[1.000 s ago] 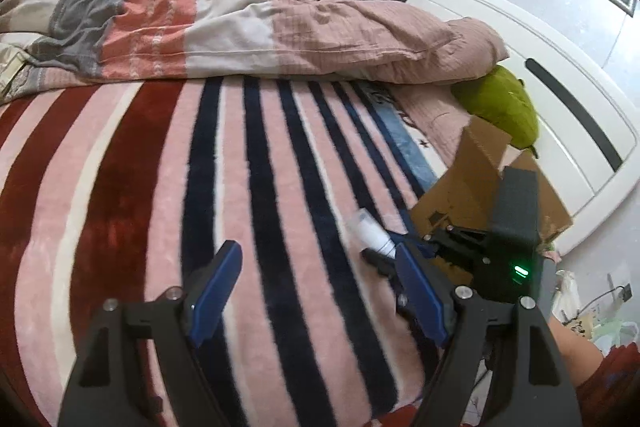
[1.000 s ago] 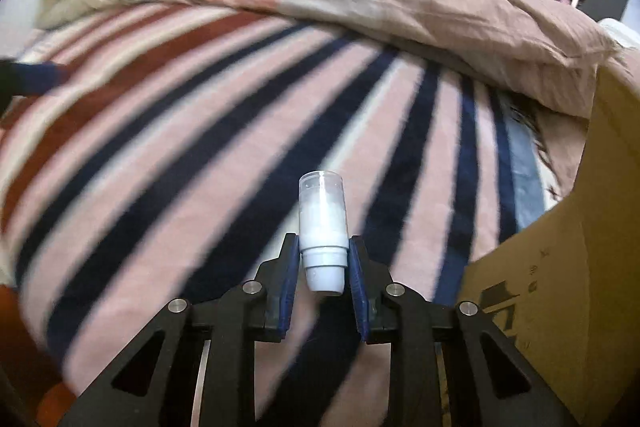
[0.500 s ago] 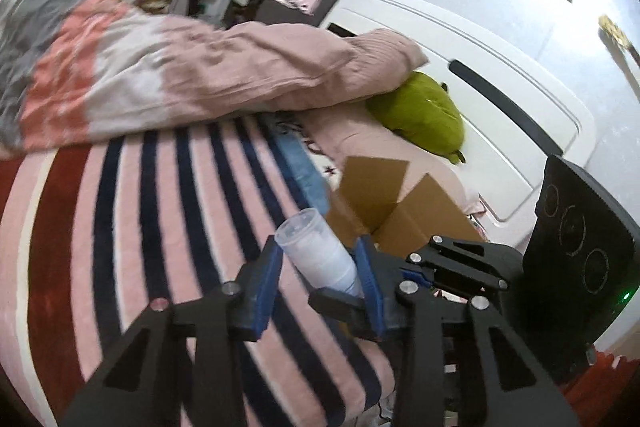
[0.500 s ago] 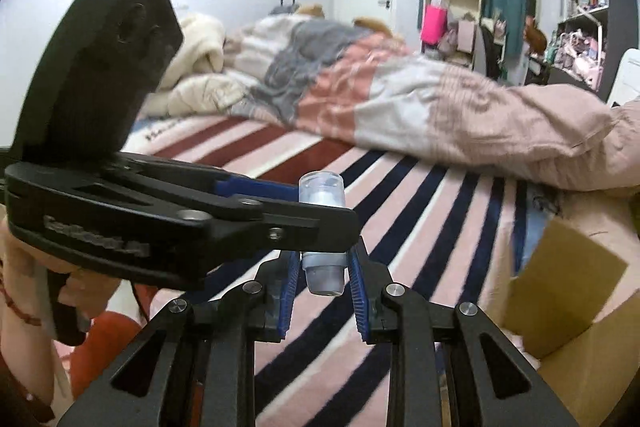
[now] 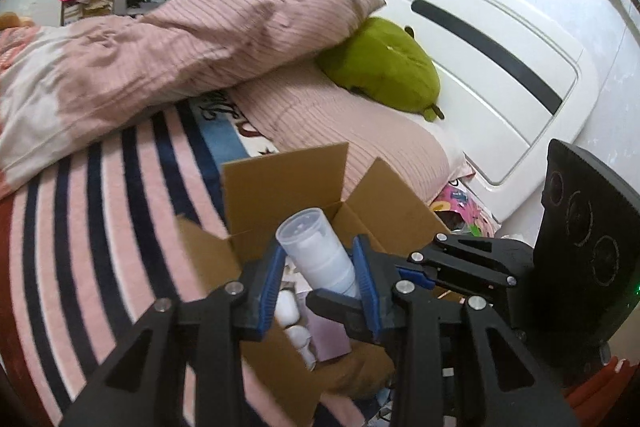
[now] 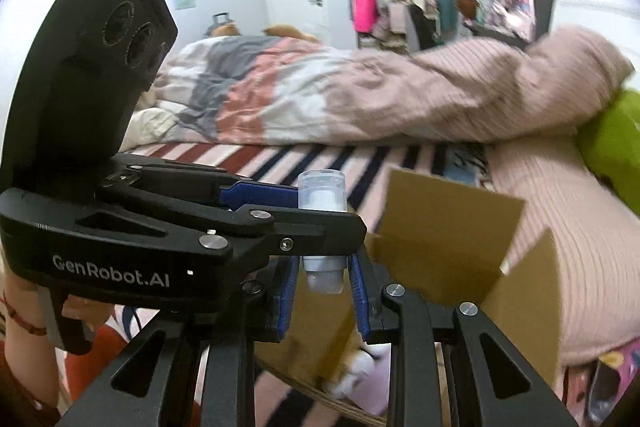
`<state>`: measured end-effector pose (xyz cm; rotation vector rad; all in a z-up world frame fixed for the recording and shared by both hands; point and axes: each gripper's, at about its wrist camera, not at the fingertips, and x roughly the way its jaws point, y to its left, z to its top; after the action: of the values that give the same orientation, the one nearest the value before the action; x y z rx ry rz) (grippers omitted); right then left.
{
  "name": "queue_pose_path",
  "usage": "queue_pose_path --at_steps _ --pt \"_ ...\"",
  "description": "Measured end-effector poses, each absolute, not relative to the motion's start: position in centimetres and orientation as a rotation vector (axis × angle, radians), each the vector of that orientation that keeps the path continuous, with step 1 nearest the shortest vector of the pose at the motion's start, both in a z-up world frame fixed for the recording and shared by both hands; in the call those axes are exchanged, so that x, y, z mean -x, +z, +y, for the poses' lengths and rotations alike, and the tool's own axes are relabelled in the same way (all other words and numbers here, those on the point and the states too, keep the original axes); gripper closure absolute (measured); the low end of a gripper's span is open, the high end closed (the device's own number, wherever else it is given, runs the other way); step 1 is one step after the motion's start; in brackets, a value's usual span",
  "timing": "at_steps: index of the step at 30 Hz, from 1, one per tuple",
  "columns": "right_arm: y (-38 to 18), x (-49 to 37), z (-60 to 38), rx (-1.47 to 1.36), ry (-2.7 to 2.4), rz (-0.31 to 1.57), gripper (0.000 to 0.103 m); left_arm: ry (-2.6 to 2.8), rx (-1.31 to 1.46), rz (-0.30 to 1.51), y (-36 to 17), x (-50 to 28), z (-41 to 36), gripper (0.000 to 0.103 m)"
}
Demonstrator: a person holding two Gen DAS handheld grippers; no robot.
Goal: Organize rigid objects
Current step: 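Lower the white tube into the cardboard box and open the right gripper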
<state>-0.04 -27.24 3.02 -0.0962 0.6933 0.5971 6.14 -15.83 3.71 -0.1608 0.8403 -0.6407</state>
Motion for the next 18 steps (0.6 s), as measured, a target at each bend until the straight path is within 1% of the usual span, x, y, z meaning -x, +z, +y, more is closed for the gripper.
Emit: queue_pose_path --at_steps 3,4,5,6,7,8,9,10,11,13,15,16,17,18 --pt "2.4 -0.7 -28.6 0.087 0.574 0.722 0.083 -0.641 0.137 0.868 3.1 -6.9 -17.2 0.071" --pt "2.1 -0.9 -28.9 0.088 0.569 0.736 0.083 -0.637 0.126 0.876 2.9 -7.1 -17.6 0.068" --pt "1.9 -1.0 -29.2 0.088 0.565 0.744 0.083 -0.631 0.114 0.882 2.7 -7.2 -18.1 0.060" --pt "1.8 -1.1 -29.4 0.088 0.560 0.755 0.083 -0.620 0.104 0.883 2.6 -7.3 -18.3 0.054" --pt "1.6 -1.2 -29.6 0.085 0.558 0.765 0.083 -0.610 0.095 0.878 2.6 -7.3 -18.5 0.044" --pt "1.5 -1.3 -29.8 0.082 0.556 0.773 0.082 -0.604 0.087 0.873 2.5 -7.1 -18.6 0.042" --pt "1.4 -1.2 -29.9 0.079 0.553 0.776 0.080 -0.596 0.078 0.870 2.6 -7.0 -18.6 0.042" --pt "1.4 -1.0 -30.2 0.074 0.550 0.779 0.075 -0.583 0.070 0.868 2.6 -6.9 -18.5 0.039" --pt "1.4 -1.1 -30.3 0.069 0.551 0.779 0.068 -0.568 0.064 0.862 2.7 -6.8 -18.4 0.033" --pt "1.6 -0.9 -30.5 0.061 0.554 0.773 0.064 -0.528 0.052 0.836 3.1 -6.1 -17.8 0.027" --pt "1.9 -0.6 -30.4 0.064 0.554 0.762 0.062 -0.492 0.045 0.810 3.6 -5.5 -17.1 0.026" --pt "2.1 -0.4 -30.5 0.068 0.555 0.750 0.057 -0.464 0.043 0.796 3.9 -5.1 -16.6 0.021" --pt "2.3 -0.3 -30.5 0.071 0.556 0.736 0.050 -0.431 0.040 0.775 4.3 -4.6 -16.1 0.018" --pt "2.5 -0.1 -30.5 0.073 0.557 0.724 0.046 -0.403 0.036 0.753 4.6 -4.1 -15.6 0.017"
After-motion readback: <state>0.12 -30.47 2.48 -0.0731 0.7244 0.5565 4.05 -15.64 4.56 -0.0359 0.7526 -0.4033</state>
